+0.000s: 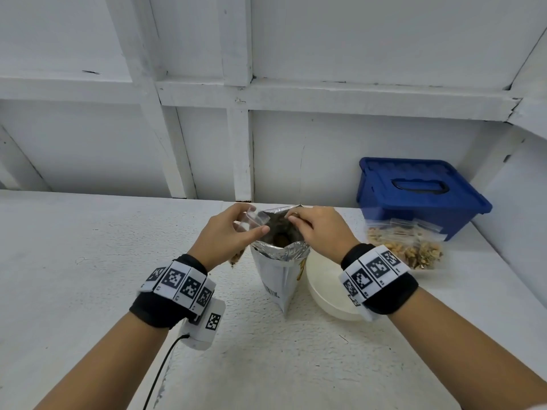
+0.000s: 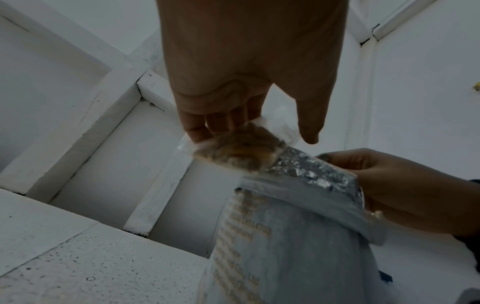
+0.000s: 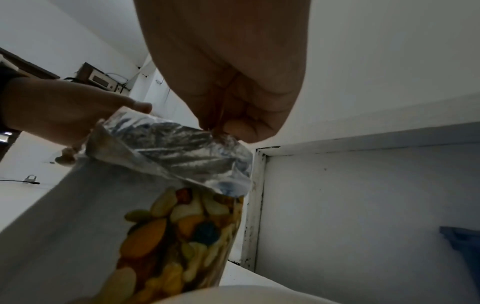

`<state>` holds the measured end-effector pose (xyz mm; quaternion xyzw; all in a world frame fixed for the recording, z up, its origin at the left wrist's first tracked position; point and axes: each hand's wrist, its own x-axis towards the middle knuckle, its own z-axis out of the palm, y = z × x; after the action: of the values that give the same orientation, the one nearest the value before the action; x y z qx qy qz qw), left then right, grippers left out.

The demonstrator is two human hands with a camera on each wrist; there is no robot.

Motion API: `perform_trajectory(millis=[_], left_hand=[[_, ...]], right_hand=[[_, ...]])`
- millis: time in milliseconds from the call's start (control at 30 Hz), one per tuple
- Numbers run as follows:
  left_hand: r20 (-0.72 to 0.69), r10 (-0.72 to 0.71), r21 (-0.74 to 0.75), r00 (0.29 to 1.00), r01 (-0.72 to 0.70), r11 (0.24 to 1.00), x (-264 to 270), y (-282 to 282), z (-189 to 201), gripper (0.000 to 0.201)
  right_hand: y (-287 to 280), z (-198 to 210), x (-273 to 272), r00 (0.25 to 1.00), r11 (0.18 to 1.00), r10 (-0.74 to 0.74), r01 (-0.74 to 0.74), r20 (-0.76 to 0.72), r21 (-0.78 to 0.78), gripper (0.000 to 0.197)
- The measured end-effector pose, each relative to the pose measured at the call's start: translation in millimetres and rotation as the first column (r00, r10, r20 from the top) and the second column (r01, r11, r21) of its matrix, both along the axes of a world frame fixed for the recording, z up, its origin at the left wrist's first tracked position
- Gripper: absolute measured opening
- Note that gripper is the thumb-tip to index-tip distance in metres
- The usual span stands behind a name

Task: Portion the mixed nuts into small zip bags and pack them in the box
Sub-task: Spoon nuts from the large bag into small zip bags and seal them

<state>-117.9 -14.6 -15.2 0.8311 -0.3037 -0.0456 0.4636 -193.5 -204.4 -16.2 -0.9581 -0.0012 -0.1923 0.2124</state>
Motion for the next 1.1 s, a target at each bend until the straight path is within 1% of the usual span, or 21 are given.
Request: perform_trajectory(millis=[67, 167, 333, 533, 633, 733, 800, 900, 967, 1100], left_hand=[[-0.008, -0.008, 0.007, 1.000, 0.008, 1.000, 1, -1, 0, 0.045], [-0.018, -0.018, 0.017, 1.000, 0.018, 1.000, 3, -1, -1, 0.048], [-0.040, -0.011, 0.021, 0.999, 0.011, 1.000, 5, -1, -4, 0.047], [-0.035, -0.015, 0.037, 0.999, 0.017, 0.999, 4, 0, -4, 0.048], [-0.030, -0.014, 0.044, 0.999, 0.015, 0.999, 3, 1, -3, 0.049], [-0.032, -0.018, 0.058, 0.999, 0.020, 0.998, 3, 3, -4, 0.051], [-0.041, -0.027, 0.069, 0.999, 0.030, 0.997, 4, 4, -4, 0.055], [-0.051, -0.041, 0.094, 0.998, 0.045, 0.995, 5, 5, -2, 0.059], [-0.049, -0.047, 0.113, 0.998, 0.052, 0.992, 5, 5, 1, 0.058], [-0.028, -0.069, 0.155, 0.997, 0.072, 0.985, 4, 5, 9, 0.060]], right_hand=[[0, 0, 2, 0.999, 0.999, -0.013, 0.011, -0.048, -0.039, 0.027], [-1, -1, 3, 0.998, 1.000, -0.008, 0.008, -0.061, -0.001, 0.028], [-3, 0, 2, 0.996, 0.986, -0.012, 0.027, -0.091, 0.162, 0.027], [-5, 4, 1, 0.995, 0.935, -0.058, 0.083, -0.081, 0.345, 0.024], [-9, 5, 0, 0.993, 0.863, -0.108, 0.120, -0.052, 0.490, 0.026], [-14, 8, -2, 0.983, 0.810, -0.181, 0.174, -0.042, 0.561, 0.029], [-18, 10, -3, 0.973, 0.749, -0.226, 0.206, -0.049, 0.630, 0.031], [-22, 10, -5, 0.954, 0.640, -0.284, 0.265, -0.099, 0.721, 0.031], [-25, 9, -7, 0.944, 0.573, -0.307, 0.286, -0.123, 0.768, 0.030], [-29, 9, -10, 0.927, 0.504, -0.355, 0.301, -0.124, 0.810, 0.027]])
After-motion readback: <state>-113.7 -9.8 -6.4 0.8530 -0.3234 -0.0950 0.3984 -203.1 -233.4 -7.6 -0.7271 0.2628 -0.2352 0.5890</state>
